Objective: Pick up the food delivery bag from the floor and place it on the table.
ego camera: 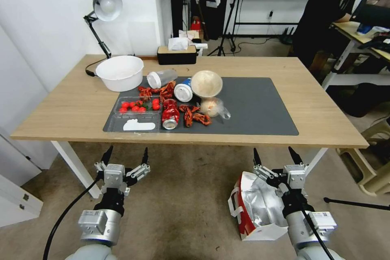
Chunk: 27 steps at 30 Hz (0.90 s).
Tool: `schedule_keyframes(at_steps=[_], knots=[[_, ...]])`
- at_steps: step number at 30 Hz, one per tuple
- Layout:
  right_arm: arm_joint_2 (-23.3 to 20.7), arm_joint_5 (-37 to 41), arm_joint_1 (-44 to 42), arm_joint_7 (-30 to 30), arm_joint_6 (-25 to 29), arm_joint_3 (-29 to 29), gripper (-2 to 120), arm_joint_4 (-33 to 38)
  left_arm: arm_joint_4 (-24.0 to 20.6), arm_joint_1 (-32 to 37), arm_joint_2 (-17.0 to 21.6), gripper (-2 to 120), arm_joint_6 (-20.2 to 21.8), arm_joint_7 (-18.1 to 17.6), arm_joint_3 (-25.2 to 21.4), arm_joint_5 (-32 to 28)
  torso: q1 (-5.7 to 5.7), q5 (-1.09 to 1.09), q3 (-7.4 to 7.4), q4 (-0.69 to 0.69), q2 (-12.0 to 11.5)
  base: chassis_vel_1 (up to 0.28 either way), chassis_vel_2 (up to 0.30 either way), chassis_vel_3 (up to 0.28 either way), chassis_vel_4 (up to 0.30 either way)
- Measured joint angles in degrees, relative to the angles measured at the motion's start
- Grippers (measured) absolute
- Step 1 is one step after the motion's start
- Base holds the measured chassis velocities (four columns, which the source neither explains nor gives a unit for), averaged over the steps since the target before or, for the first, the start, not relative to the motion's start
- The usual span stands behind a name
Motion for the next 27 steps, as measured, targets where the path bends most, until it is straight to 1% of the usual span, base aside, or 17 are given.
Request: schedule_keyframes(at_steps=[22,25,27], knots=[[-0.1,0.2,0.1,0.0,-0.3,0.1,100,0.0,-0.1,-0.1,-0.1,100,0.3,0.0,0.0,-0.5,0.00,0.00,0.00,0.00,0.0,0.000,0.000,0.000,0.000],[-0.5,1.7,0.7,0.1,-2.2,1.1,100,0.8,-1.2,-0.8,-0.9,100,2.6,-0.1,-0.2,-3.1,0.00,0.01,0.00,0.00,0.0,0.000,0.000,0.000,0.000],[-1.7,5.1,2.1,0.4,-6.9,3.7,100,2.7,-3.8,-2.4,-2.7,100,7.6,-0.7,-0.8,-8.9,0.00,0.01,0.00,0.00,0.0,0.000,0.000,0.000,0.000]])
